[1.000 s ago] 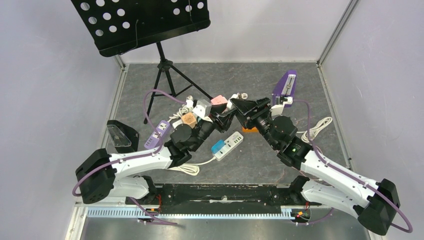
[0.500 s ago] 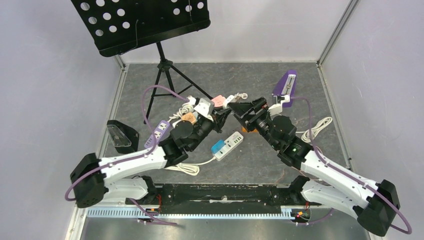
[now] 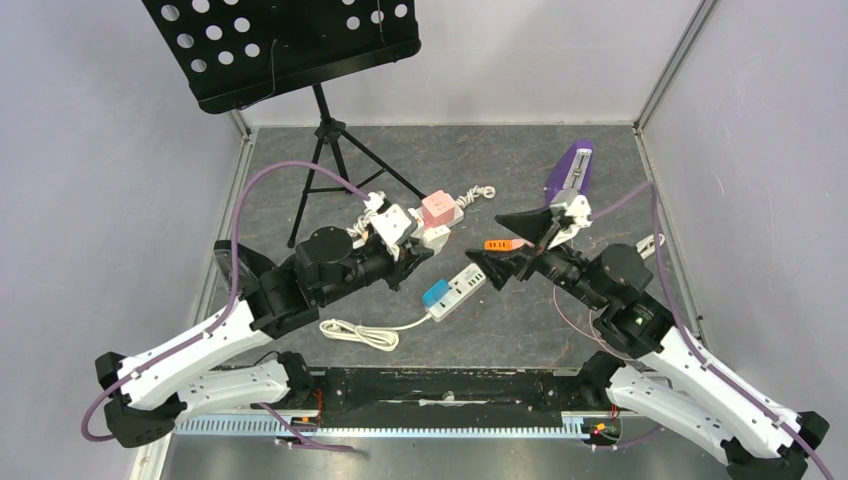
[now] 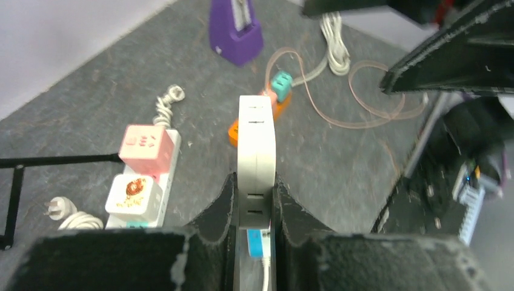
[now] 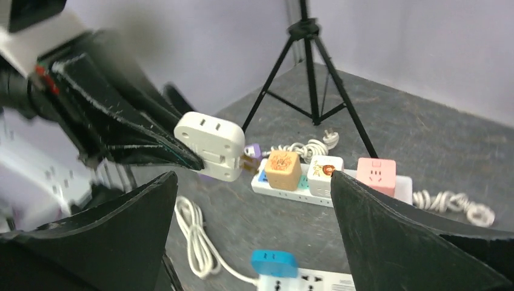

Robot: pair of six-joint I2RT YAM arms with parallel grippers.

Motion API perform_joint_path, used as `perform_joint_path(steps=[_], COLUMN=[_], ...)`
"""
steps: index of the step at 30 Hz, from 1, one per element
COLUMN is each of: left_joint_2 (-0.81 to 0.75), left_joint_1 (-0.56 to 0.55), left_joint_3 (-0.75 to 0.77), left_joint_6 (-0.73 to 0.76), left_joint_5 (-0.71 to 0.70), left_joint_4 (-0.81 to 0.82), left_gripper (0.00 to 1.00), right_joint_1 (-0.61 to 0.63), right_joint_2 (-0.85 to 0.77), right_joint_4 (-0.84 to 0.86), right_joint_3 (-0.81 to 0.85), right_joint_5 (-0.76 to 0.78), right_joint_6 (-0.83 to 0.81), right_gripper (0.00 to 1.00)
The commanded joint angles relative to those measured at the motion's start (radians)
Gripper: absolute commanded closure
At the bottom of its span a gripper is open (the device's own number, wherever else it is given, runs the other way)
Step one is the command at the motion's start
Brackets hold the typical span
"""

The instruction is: Insert the plug

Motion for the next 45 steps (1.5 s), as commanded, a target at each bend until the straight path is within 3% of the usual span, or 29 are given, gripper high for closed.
perform_joint_path(steps=[1,5,13,26,29,33,35,38,39,41,43,45], left_joint_2=[-0.026,-0.032,-0.04,-0.043,-0.044,-0.048,-0.054,-0.062,-0.064,-0.066,-0.064,-0.063], left_joint_1=[0.002,0.002,0.003,0.001,0.001,0.002,0.003,0.002,0.002,0.001,0.002,0.002], left_joint_3=[0.088,0.122,0.144,0.169,0.169,0.165,0.166,0.166,0.166,0.166,0.167,0.167], left_joint_6=[0.148,0.2,0.224,0.205,0.202,0.205,0.207,0.21,0.211,0.215,0.216,0.219], left_joint_5=[0.217,0.298,0.387,0.455,0.465,0.474,0.477,0.487,0.488,0.487,0.484,0.482], left_joint_4=[-0.275,-0.378,-0.453,-0.442,-0.442,-0.442,-0.444,-0.447,-0.447,-0.45,-0.454,-0.459], left_gripper=[0.98,0.98,0.98,0.98,0.98,0.98,0.98,0.98,0.98,0.98,0.98,0.98], right_joint_1=[0.001,0.001,0.001,0.034,0.044,0.052,0.053,0.053,0.053,0.054,0.053,0.054], right_joint_2=[0.081,0.141,0.229,0.321,0.345,0.355,0.352,0.339,0.334,0.33,0.329,0.327], right_joint_4=[-0.153,-0.196,-0.244,-0.246,-0.251,-0.261,-0.27,-0.285,-0.288,-0.289,-0.29,-0.291], right_joint_3=[0.109,0.166,0.201,0.219,0.233,0.245,0.245,0.243,0.243,0.246,0.252,0.257], right_joint_5=[-0.298,-0.379,-0.761,-0.751,-0.742,-0.72,-0.71,-0.701,-0.698,-0.7,-0.719,-0.729], right_joint_6=[-0.388,-0.507,-0.58,-0.587,-0.593,-0.594,-0.599,-0.614,-0.617,-0.614,-0.611,-0.609], right_gripper=[0.02,0.07,0.15,0.42,0.56,0.93,1.0,1.0,0.94,0.62,0.38,0.29])
